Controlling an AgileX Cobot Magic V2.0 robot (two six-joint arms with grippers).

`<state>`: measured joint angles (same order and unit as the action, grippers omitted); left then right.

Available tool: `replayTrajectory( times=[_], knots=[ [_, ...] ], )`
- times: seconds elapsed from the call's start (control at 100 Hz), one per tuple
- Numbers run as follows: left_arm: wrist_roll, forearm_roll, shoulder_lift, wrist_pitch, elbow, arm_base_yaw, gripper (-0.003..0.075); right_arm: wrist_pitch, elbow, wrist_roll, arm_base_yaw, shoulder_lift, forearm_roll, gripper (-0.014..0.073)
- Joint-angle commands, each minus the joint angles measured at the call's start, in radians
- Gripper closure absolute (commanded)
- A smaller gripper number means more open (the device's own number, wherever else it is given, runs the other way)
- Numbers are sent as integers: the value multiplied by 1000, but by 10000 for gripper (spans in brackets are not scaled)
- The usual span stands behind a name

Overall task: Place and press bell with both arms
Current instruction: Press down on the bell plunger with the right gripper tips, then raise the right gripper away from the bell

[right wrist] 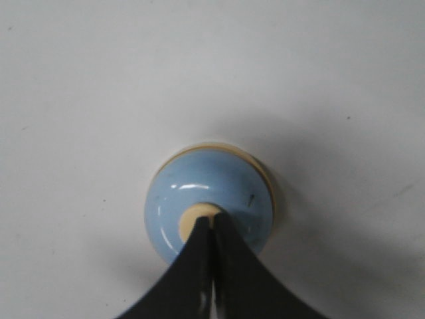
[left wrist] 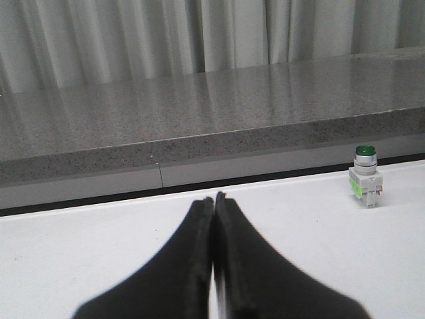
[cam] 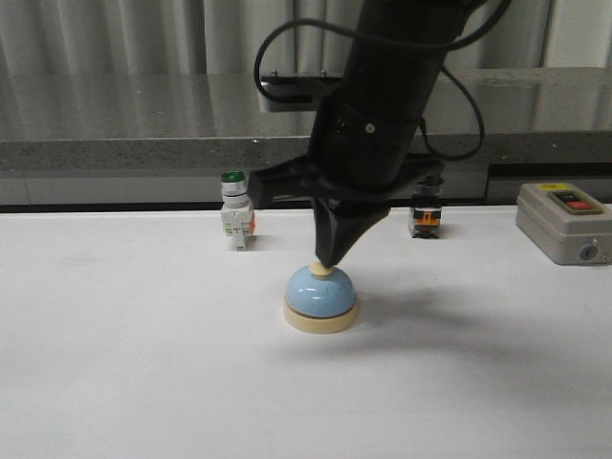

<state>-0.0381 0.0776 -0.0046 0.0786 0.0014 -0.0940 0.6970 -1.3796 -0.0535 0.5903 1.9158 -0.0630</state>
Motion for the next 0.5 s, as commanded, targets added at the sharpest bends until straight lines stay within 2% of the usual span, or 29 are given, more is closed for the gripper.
replayTrajectory(
  times=[0.0, 0.27, 0.49],
  knots=[
    [9, -10, -27, -89, 40, 0, 740, -11, -25, 14, -11, -121, 0, 653],
    [9, -10, -27, -89, 40, 0, 740, -2, 9, 13, -133, -302, 30, 653],
    [9, -10, -27, -89, 40, 0, 740, -13, 158, 13, -295, -474, 43, 653]
  ],
)
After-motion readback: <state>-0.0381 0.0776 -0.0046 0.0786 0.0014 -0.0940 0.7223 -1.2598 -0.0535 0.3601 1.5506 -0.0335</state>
